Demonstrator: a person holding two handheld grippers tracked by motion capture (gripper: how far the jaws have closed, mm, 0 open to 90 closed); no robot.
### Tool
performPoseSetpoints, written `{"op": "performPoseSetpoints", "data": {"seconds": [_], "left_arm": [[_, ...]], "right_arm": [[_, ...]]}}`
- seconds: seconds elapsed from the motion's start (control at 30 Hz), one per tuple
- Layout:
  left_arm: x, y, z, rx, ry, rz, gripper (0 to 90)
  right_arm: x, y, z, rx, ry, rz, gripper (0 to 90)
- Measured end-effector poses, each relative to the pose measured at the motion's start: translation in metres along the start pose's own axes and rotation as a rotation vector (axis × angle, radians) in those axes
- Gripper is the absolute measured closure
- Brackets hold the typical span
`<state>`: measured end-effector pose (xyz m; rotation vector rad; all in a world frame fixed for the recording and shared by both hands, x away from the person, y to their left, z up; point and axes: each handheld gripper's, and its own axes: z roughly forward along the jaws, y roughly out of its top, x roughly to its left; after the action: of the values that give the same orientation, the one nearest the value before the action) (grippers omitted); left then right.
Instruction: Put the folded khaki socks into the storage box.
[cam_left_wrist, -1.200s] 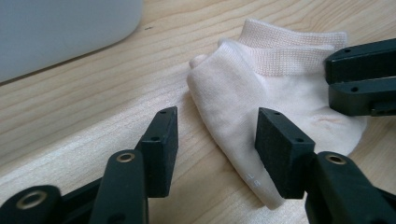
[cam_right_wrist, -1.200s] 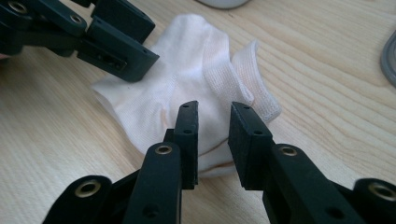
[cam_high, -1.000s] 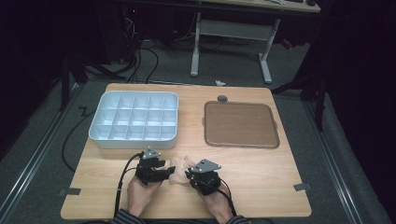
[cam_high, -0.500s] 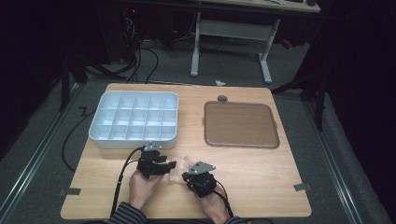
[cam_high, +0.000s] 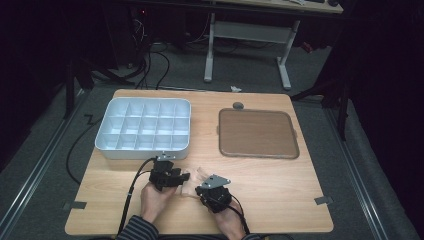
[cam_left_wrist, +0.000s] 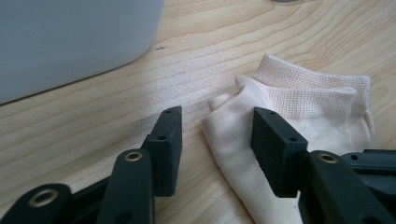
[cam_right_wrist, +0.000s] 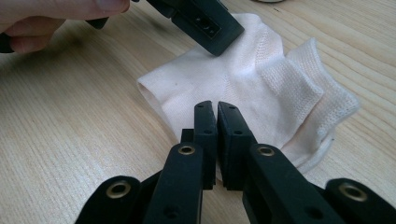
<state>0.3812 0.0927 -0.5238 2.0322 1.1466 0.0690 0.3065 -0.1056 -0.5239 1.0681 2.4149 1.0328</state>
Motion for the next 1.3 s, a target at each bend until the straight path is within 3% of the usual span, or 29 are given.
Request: {"op": "performPoseSetpoints", "data": {"seconds": [0.1, 0.3, 0.97, 1.3], "left_arm": [[-0.0035, 0.0006, 0.0008, 0.011, 0.031, 0.047, 60.7], [-0.0039, 0.0003, 0.0010, 0.015, 0.035, 0.057, 67.7], [-0.0017, 0.0001, 0.0028, 0.011, -0.016, 0.039, 83.1], [-0.0002, -0.0010, 0.0002, -0.007, -0.043, 0.018, 85.5]], "right_arm": [[-0.0001, 0.0002, 0.0000, 0.005, 0.000, 0.001, 87.0], [0.0006, 0.0000, 0.0002, 0.004, -0.003, -0.002, 86.9], [0.0005, -0.0016, 0.0005, -0.005, -0.002, 0.004, 87.0], [0.0006, -0.0015, 0.0003, -0.003, -0.001, 0.006, 86.7]]}}
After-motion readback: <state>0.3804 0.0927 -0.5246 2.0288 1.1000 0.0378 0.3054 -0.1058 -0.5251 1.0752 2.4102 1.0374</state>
